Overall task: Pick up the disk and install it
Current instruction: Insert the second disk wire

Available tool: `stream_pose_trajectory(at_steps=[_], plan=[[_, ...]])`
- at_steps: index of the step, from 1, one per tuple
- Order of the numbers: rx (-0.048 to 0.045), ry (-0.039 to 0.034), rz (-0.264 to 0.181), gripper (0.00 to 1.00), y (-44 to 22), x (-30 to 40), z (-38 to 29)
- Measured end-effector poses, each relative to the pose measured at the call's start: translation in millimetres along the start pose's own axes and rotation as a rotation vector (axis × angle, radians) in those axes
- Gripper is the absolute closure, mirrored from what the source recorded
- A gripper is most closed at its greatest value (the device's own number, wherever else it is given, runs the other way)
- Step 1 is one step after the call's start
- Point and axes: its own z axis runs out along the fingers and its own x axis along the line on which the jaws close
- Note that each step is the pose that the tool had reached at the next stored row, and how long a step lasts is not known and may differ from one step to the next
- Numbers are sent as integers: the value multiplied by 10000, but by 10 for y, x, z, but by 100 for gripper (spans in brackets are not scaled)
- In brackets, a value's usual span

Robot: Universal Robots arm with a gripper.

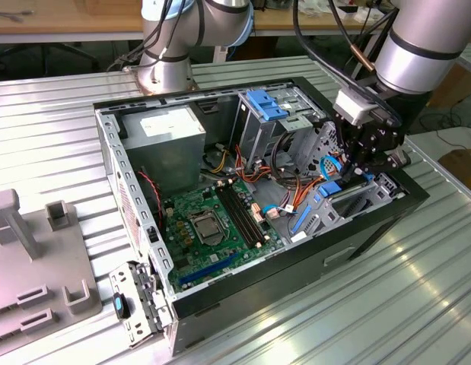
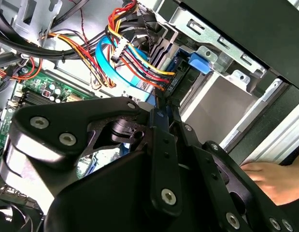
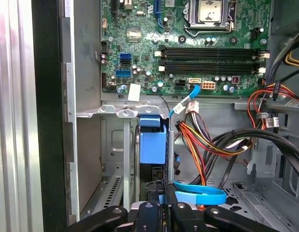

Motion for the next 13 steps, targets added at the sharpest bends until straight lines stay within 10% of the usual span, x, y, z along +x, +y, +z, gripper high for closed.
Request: stream_pose_trajectory(at_steps=[13], plan=[[1,-3,0,76,-16,5,-143]])
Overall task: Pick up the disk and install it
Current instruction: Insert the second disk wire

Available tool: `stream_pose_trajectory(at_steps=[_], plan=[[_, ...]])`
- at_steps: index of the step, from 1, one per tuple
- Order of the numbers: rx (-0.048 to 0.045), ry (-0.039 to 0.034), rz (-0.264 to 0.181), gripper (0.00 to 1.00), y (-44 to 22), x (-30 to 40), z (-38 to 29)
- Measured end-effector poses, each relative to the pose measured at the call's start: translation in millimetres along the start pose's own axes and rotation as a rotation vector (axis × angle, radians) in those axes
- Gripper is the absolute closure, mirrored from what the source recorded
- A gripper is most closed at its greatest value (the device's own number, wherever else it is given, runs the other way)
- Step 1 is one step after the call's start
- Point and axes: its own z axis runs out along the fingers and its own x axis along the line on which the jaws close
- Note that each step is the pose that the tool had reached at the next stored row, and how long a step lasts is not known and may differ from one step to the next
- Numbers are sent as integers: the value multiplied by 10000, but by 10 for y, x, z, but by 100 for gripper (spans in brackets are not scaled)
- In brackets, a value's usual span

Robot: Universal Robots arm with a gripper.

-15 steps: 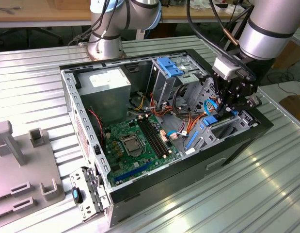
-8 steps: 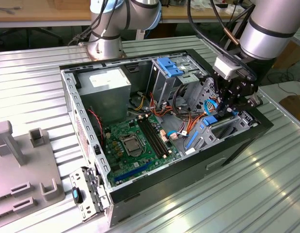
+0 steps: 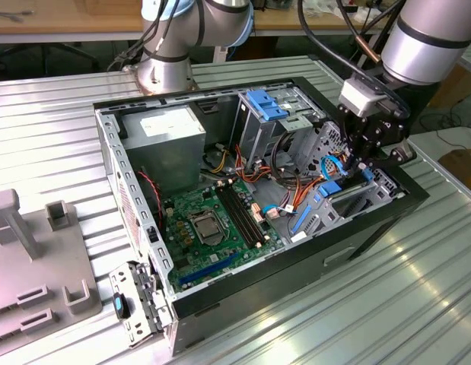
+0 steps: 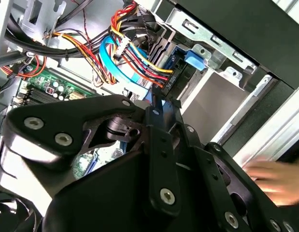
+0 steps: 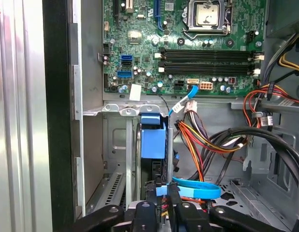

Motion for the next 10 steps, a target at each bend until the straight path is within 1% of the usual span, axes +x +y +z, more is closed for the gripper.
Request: stream_pose_trajectory(at_steps=[1,3,10], plan=[[0,0,0,78,0,0,0],[0,2,-1,89,0,0,-1],[0,1,0,89,0,0,-3]])
